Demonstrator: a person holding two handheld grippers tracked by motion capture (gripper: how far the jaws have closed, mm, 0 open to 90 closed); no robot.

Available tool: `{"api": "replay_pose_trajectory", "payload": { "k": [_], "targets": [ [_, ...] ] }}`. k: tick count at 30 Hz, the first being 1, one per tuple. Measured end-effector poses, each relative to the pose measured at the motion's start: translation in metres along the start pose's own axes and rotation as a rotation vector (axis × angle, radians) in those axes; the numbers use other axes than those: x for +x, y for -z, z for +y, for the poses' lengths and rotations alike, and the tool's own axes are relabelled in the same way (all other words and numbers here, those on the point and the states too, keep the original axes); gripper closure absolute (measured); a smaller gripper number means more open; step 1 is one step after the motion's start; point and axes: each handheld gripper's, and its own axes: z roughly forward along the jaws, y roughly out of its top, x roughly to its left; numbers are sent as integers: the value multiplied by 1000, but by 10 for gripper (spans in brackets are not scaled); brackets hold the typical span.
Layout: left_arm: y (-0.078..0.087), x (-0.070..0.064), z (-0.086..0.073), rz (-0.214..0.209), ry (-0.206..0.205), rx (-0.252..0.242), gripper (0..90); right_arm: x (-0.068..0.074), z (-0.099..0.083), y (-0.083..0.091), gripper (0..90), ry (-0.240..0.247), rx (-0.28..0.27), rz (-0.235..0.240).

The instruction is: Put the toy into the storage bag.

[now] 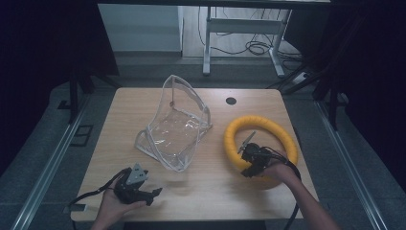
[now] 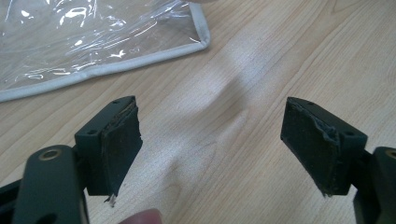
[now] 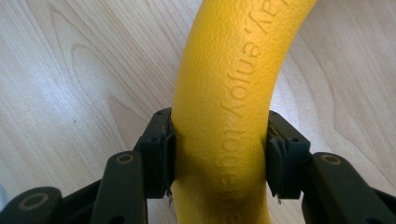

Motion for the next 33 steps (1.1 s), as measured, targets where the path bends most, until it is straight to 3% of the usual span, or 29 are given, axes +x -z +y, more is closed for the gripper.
{"api": "replay_pose_trajectory", "payload": {
  "k": [8, 17, 22, 33],
  "targets": [
    [-1, 0, 0, -1, 1, 1, 200, 1, -1, 21, 509, 1, -71, -36],
    [0, 0, 0, 3, 0, 0, 200, 5, 0, 43, 509, -44, -220, -67],
    [0, 0, 0, 3, 0, 0, 200, 6, 4, 58, 509, -45, -320, -52],
    [0, 0, 0, 5, -4, 0, 200, 13, 17, 72, 509, -25, -439, -24]
  ]
}}
